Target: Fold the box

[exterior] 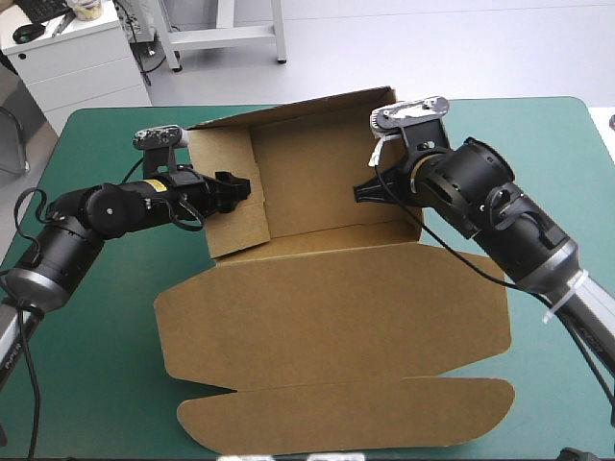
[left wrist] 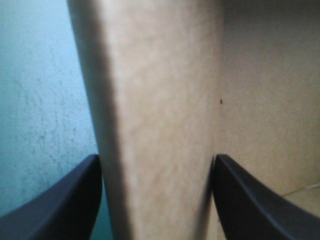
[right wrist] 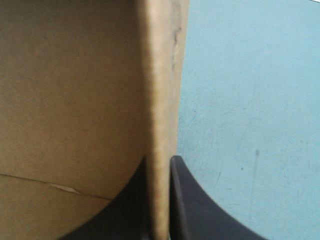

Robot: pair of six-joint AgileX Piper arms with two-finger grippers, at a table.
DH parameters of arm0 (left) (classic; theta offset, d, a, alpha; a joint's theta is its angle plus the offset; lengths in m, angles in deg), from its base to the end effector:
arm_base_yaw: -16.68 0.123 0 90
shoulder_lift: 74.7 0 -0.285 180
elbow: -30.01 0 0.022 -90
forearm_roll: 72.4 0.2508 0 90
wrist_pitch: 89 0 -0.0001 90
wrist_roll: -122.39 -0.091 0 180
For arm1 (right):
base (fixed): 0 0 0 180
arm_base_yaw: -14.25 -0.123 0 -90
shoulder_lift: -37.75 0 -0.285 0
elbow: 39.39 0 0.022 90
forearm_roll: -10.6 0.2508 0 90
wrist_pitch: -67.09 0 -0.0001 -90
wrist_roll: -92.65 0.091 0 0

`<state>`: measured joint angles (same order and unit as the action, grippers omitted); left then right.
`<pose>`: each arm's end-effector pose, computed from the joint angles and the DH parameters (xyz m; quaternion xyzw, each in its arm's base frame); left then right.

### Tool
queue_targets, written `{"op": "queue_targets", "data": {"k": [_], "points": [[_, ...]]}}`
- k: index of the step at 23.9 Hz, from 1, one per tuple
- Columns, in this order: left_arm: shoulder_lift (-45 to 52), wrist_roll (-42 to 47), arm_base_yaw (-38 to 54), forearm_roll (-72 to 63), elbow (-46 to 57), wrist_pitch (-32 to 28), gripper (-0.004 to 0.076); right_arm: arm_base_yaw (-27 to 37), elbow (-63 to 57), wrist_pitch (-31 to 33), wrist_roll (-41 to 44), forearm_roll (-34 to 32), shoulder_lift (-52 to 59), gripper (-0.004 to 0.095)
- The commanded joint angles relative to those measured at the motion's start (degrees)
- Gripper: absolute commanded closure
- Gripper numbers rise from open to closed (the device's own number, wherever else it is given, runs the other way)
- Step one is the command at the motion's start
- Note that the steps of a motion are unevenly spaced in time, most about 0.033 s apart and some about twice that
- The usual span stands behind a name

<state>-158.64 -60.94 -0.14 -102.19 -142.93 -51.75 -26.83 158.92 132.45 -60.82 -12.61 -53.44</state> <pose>0.2721 -0.1109 0.3749 0.0377 0.8764 -0.2772 0.3919 0.2458 0.1710 0.4412 -0.1290 0.9062 0.0274 0.4018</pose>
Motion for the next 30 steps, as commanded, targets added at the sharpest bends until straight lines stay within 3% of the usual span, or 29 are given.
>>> {"op": "queue_targets", "data": {"k": [1,6,8,10,11,19,21,24,27,30], "points": [[1.4,0.5,-0.3,-4.4,-2.0,-3.3,0.0284,-0.7,1.8,-4.6,-0.7,0.7,3.1,0.0921],[2.6,0.5,-0.3,-5.1,-2.0,-3.9,0.0381,-0.7,1.8,-3.9,-0.7,0.8,3.1,0.0922],[3.7,0.0,-0.3,-5.0,-2.0,-4.3,0.0487,-0.7,1.8,-3.3,-0.7,0.7,3.1,0.0922],[4.8,-1.1,-0.3,-4.9,-2.0,-4.3,0.0685,-0.7,1.8,-2.9,-0.7,0.4,3.1,0.0922],[5.2,-2.2,-0.3,-4.7,-2.0,-4.3,0.0726,-0.7,1.8,-2.6,-0.6,0.3,3.1,0.0922],[4.8,-2.8,-0.6,-1.1,-2.0,-2.3,0.0734,-0.7,1.8,-1.9,0.6,0.3,3.1,0.0922],[4.3,-2.7,-2.2,3.7,-3.3,-1.3,0.0734,0.9,1.8,-0.5,0.9,3.7,3.1,0.0922],[-0.4,3.3,-5.7,14.9,-10.9,8.7,0.0734,8.2,1.7,0.5,-1.8,12.9,1.9,0.0922],[-8.4,11.5,-9.4,30.4,-19.7,17.9,0.0734,14.4,1.7,2.2,-4.5,16.6,-1.3,0.0922],[-17.1,14.4,-11.1,34.9,-25.1,23.5,0.0734,16.8,1.7,2.6,-8.2,19.2,-7.0,0.0922]]}}
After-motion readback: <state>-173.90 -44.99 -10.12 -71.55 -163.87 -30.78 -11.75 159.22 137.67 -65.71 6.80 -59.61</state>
